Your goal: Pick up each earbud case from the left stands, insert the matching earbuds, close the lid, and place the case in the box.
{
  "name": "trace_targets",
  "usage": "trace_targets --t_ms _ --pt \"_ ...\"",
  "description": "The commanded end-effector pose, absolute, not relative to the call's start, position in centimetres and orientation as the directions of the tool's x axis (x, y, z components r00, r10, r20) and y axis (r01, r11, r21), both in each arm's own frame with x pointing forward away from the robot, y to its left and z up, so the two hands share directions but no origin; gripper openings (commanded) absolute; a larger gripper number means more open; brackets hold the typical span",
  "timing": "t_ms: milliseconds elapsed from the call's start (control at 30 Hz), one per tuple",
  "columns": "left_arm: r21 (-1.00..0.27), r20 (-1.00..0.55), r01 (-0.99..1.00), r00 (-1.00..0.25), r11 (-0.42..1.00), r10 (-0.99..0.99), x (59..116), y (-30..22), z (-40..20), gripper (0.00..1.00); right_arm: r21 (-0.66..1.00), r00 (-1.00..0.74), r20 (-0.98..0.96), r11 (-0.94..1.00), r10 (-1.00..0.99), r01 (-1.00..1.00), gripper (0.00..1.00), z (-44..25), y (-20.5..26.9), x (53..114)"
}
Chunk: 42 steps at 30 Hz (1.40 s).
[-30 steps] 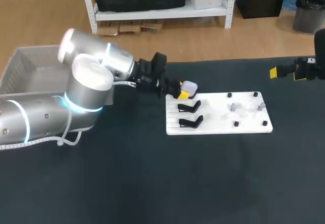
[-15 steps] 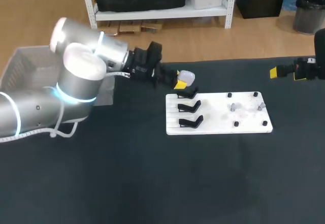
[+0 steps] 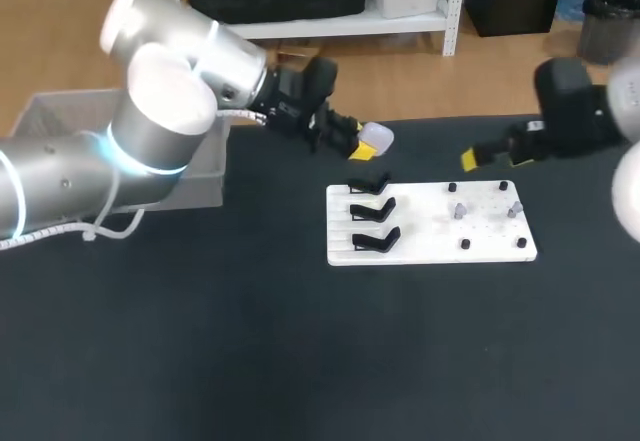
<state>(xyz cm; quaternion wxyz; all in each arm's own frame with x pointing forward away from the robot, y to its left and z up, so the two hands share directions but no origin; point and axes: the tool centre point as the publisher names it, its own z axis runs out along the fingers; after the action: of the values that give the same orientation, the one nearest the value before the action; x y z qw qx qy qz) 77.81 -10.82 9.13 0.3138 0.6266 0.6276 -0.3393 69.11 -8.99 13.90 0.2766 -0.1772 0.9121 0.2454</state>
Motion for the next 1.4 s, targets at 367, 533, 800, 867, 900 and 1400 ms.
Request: trace_targets --t_ms 367,533,800,867,900,1400 --pt "0.023 -0.803 0.995 0.074 -0.094 0.591 75.4 -13.3 10.6 0.00 0.380 -0.793 -0.543 0.761 -0.276 -0.526 1.00 12.4 -4.4 71.5" --pt "0.027 -0.802 0.994 0.086 -0.108 0.591 74.9 -13.8 10.6 0.00 0.380 -0.793 -0.535 0.756 -0.290 -0.533 1.00 12.2 -4.0 71.9" --pt "0.035 -0.806 0.992 0.101 -0.123 0.584 74.0 -14.1 10.6 0.00 0.379 -0.794 -0.528 0.754 -0.299 -0.536 1.00 12.1 -3.5 72.5" --pt "0.032 -0.807 0.992 0.098 -0.122 0.582 73.9 -14.1 10.5 0.00 0.378 -0.794 -0.529 0.755 -0.299 -0.536 1.00 12.1 -3.5 72.7" --pt "0.031 -0.808 0.992 0.097 -0.122 0.581 73.9 -14.1 10.5 0.00 0.378 -0.794 -0.529 0.755 -0.298 -0.535 1.00 12.1 -3.6 72.8" --pt "0.048 -0.822 0.990 0.116 -0.135 0.558 73.0 -14.2 10.9 0.00 0.350 -0.788 -0.545 0.777 -0.286 -0.524 1.00 13.0 -4.8 73.9"
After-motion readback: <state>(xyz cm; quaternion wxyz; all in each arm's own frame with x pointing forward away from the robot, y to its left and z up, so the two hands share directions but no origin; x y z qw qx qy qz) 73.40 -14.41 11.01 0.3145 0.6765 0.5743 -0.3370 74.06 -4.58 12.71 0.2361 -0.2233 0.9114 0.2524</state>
